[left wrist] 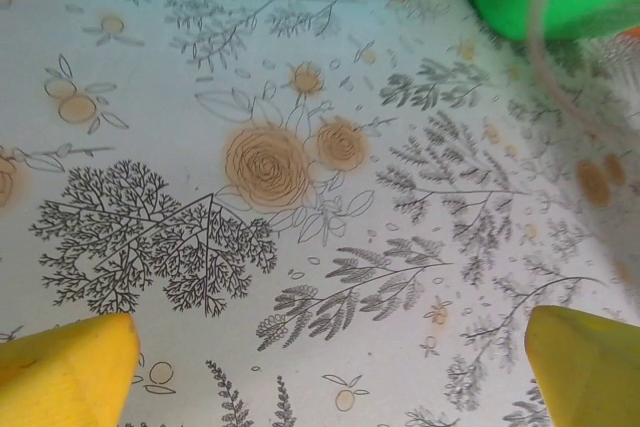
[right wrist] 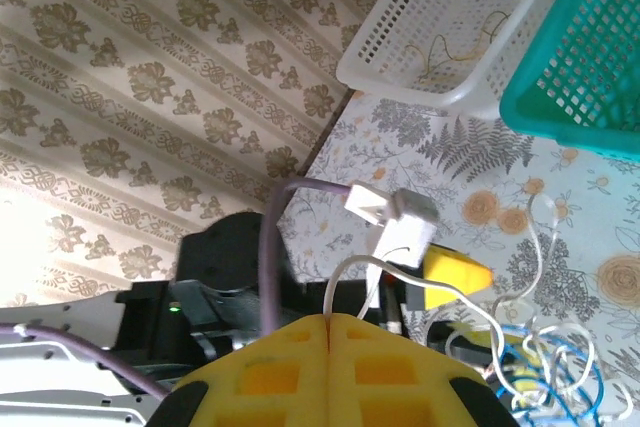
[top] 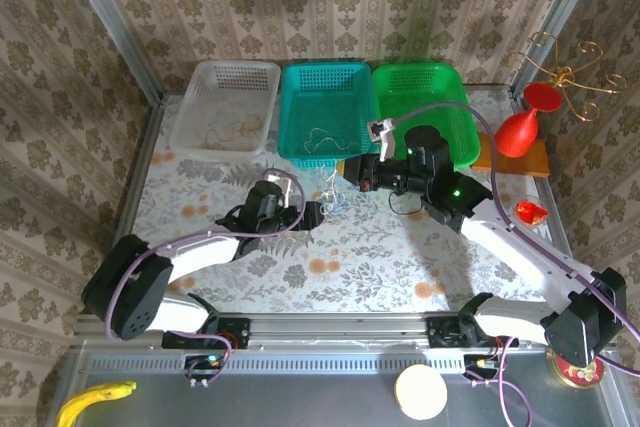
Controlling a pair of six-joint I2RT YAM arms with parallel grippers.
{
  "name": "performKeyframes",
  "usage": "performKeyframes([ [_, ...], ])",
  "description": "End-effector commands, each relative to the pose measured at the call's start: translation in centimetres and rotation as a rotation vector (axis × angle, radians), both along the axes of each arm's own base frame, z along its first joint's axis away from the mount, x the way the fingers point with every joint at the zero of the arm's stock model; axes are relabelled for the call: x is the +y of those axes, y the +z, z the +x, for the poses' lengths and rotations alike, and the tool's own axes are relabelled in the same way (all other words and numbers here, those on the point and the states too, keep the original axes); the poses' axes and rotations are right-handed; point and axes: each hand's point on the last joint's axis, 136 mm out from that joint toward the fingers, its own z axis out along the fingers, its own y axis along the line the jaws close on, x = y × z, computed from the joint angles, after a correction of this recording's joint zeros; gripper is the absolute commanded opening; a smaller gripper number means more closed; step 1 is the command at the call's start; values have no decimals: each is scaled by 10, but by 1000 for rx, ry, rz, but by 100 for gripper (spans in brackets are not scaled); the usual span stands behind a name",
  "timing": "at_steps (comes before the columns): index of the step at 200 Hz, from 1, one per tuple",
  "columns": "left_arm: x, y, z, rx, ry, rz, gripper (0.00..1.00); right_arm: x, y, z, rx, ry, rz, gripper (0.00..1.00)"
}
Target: Untangle the cables
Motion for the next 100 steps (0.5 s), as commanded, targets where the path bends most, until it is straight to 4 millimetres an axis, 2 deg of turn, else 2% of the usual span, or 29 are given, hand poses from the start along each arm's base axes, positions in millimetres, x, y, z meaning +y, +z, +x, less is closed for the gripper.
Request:
performKeyframes([
  [1, 12, 4, -7, -5, 0, 27, 100, -2, -18, 3, 27, -9, -25, 0],
  [53, 22, 31, -18, -71, -15, -14, 100, -3, -42, 8, 61, -19, -68, 0],
  [100, -2, 56, -22, -125, -127, -121, 100, 1, -47, 10, 78, -18, -57, 0],
])
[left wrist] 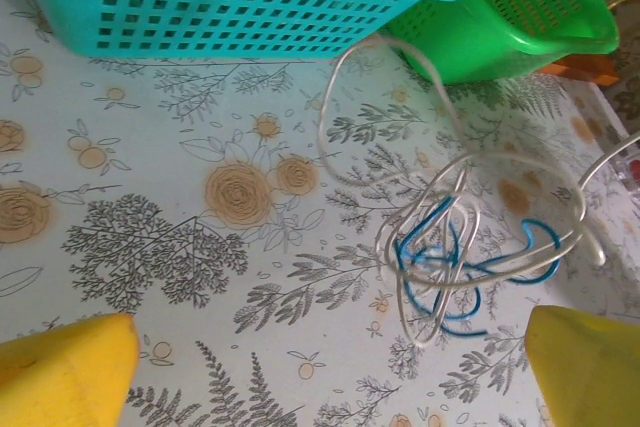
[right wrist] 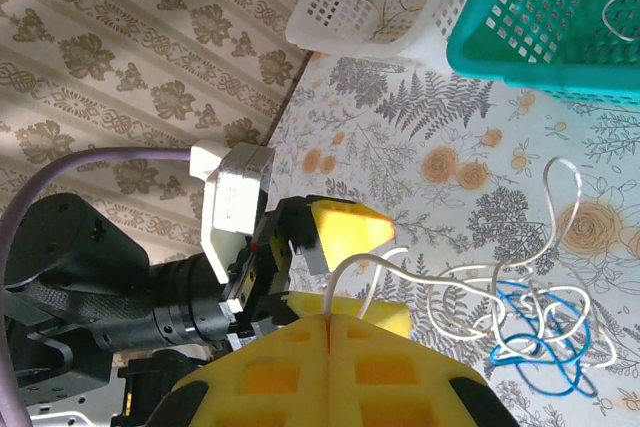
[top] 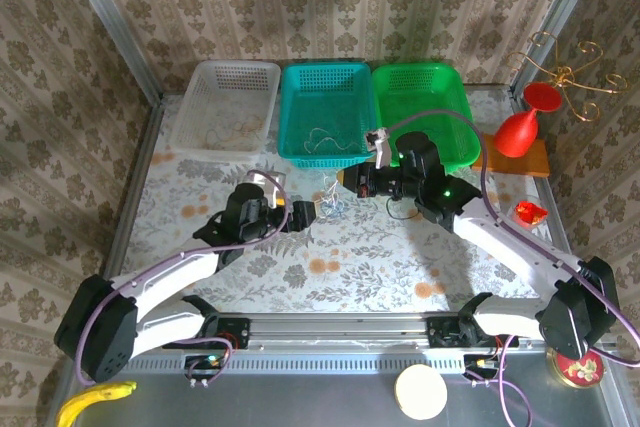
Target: Untangle the cables
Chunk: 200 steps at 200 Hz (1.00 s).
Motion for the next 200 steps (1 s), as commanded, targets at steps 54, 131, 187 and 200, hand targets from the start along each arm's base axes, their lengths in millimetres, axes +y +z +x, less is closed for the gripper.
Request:
performKeyframes([
  [54, -48, 19, -3, -58, -192, -81, 100, 6, 1, 2, -5, 1, 19, 0],
  [131, -73, 5, 20, -57, -179, -96, 99, 14, 13, -5, -16, 21, 52, 0],
  [187, -63, -21, 19, -34, -145, -68, 39, 5, 60, -6, -93, 16, 99, 0],
  [200, -59, -27, 16, -23, -137, -63, 27, -1, 75, -3, -112, 7, 130, 0],
])
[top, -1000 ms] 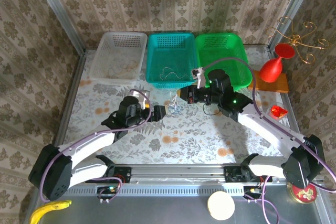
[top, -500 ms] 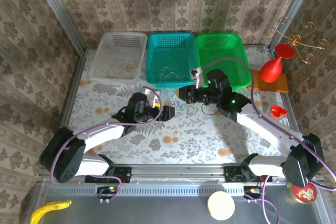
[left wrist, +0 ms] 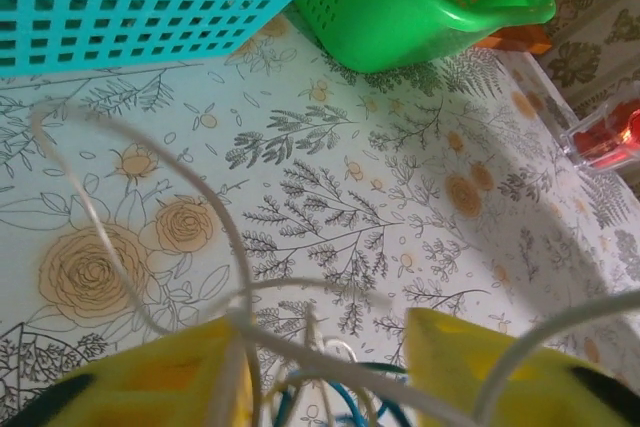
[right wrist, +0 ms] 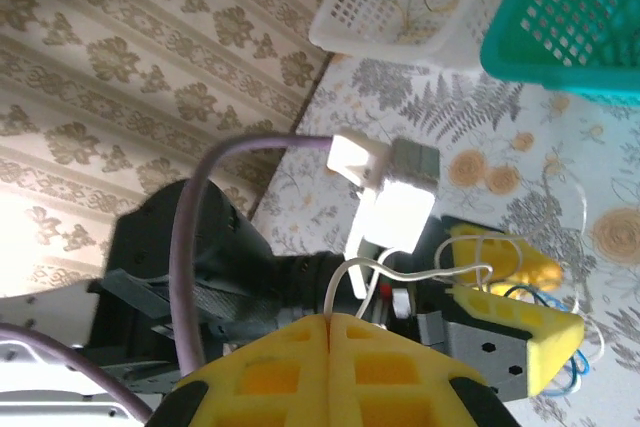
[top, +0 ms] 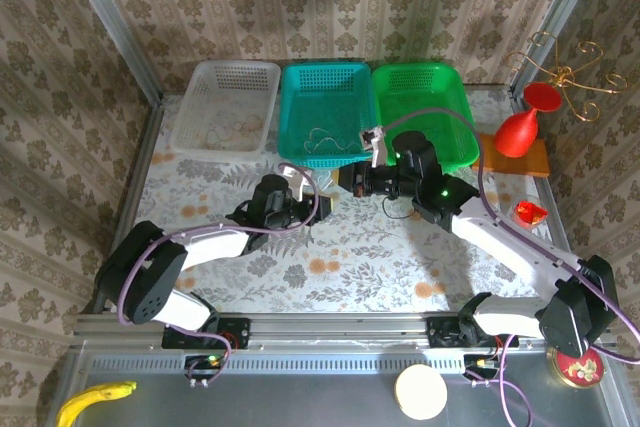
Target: Untangle the cables
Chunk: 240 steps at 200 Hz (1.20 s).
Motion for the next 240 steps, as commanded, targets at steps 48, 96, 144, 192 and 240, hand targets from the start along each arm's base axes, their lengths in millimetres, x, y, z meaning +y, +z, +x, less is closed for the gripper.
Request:
performKeyframes([
  [48, 18, -16, -10, 16, 37, 8, 2, -38, 110, 9, -173, -59, 182, 0],
  [96, 24, -22, -12, 31, 45, 14, 2, -49, 123, 12, -205, -97, 191, 0],
  [144, 24, -20, -13, 31, 39, 6, 18, -51, 100, 15, -170, -116, 160, 0],
  [192, 29, -6, -16, 16, 38, 14, 67, -52, 74, 19, -137, -132, 112, 0],
  [240, 42, 8, -26, 3, 47, 32, 86, -58, 54, 23, -130, -162, 46, 0],
])
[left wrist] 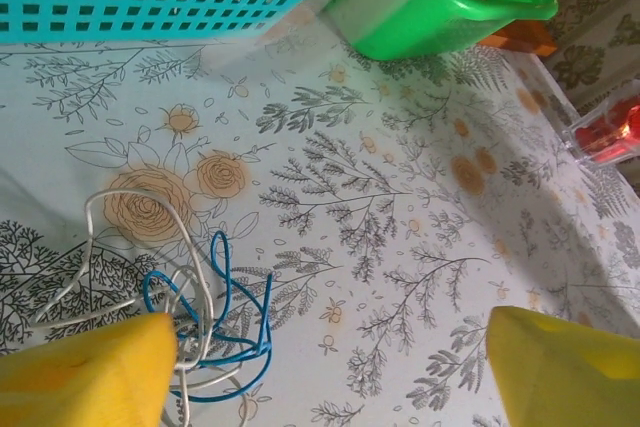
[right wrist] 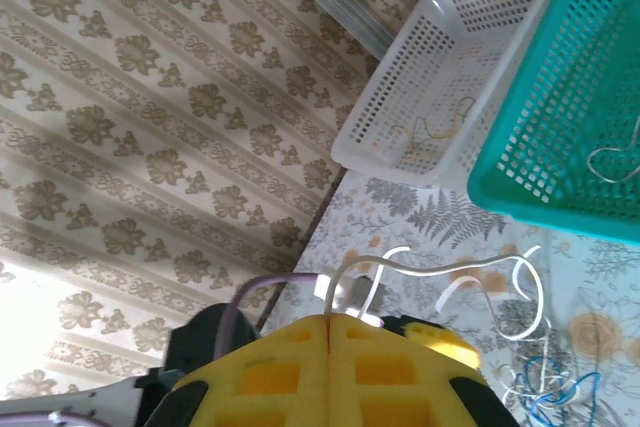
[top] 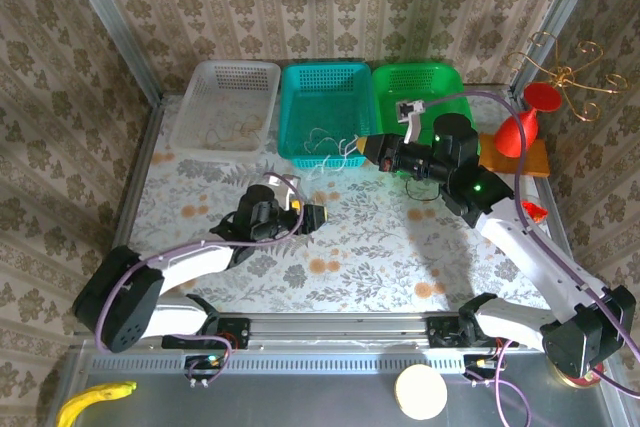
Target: Untangle the cables
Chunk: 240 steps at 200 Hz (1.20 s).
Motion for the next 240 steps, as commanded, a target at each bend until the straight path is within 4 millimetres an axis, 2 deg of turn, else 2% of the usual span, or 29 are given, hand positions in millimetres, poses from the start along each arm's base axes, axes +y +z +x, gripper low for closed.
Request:
performKeyframes([
  [1, 10, 1, -5, 5, 8, 31, 86, -7, -9, 3, -11, -35, -48, 0],
  [41, 16, 22, -13, -12, 8, 7, 93, -10, -21, 4, -2, -49, -75, 0],
  [63, 16, 53, -14, -41, 21, -66, 96, -9, -24, 3, -1, -43, -74, 0],
  [105, 8, 127, -5, -85, 42, -253, 97, -6, -28, 0, -6, -16, -61, 0],
  [150, -11, 178, 9, -22, 19, -478, 89, 1, -26, -6, -26, 34, 1, 0],
  [193, -34, 198, 21, 39, -31, -603, 75, 5, -21, -9, -38, 51, 50, 0],
  [240, -54, 196, 27, 63, -62, -643, 65, 6, -19, -9, -37, 53, 73, 0],
])
